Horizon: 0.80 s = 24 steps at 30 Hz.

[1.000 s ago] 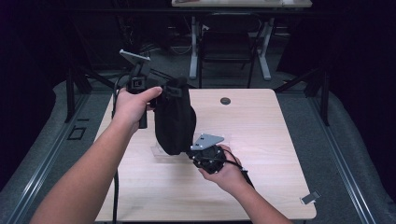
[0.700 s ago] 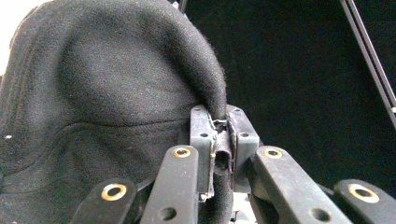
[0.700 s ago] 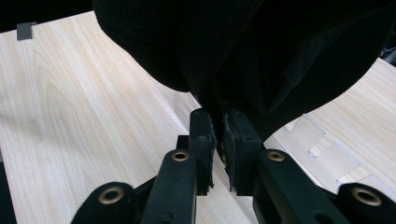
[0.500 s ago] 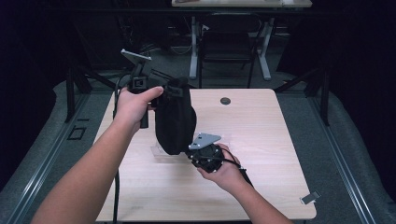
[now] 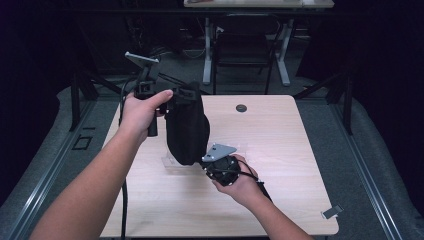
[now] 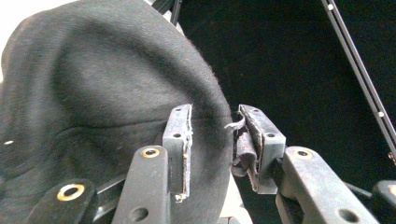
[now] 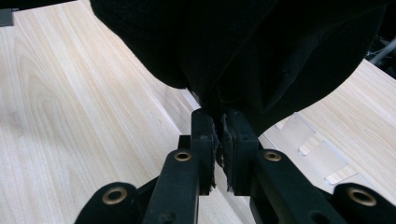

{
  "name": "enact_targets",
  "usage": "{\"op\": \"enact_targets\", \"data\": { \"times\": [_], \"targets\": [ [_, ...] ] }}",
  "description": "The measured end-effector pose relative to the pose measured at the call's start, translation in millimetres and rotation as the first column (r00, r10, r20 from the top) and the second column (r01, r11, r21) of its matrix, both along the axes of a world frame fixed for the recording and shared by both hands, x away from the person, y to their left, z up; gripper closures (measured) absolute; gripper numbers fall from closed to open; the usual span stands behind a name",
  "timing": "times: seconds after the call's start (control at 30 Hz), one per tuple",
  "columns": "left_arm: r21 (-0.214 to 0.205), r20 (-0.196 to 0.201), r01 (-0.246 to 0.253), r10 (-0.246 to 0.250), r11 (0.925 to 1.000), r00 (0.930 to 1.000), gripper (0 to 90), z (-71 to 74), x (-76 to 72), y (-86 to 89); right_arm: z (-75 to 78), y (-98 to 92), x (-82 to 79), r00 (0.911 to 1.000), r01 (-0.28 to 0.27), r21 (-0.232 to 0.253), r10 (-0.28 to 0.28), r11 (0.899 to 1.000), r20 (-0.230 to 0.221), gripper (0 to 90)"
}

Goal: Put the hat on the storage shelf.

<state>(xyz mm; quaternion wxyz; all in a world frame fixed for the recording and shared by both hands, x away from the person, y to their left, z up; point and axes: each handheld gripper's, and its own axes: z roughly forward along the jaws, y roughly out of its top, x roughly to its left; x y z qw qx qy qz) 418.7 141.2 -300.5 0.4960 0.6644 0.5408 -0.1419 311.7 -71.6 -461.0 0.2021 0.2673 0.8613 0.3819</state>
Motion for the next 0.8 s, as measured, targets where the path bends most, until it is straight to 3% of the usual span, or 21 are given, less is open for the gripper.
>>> {"op": "enact_targets", "data": {
  "times": [0.17, 0.43, 0.63, 0.8],
  "targets": [
    [0.003, 0.014, -0.012, 0.012, 0.9999, 0.9998, 63.2, 1.0, -1.1, 7.5, -1.6, -2.1, -0.4, 1.0000, 0.007, 0.010, -0.007, 1.000, -0.001, 84.4],
    [0.023, 0.003, -0.033, 0.033, 0.9992, 0.9994, 62.9, -3.4, -2.2, 21.9, -5.1, -8.5, -0.9, 0.9998, 0.016, 0.022, -0.016, 1.000, -0.007, 84.6],
    [0.026, -0.005, -0.059, 0.059, 0.9979, 0.9983, 61.5, -9.6, -2.6, 32.3, -7.5, -13.5, -0.2, 0.9993, 0.032, 0.032, -0.031, 0.999, -0.022, 84.8],
    [0.053, -0.006, -0.064, 0.065, 0.9966, 0.9979, 60.8, -15.4, -3.5, 40.0, -13.9, -19.2, 2.7, 0.9975, 0.051, 0.035, -0.049, 0.998, -0.050, 85.1]
  ]
}}
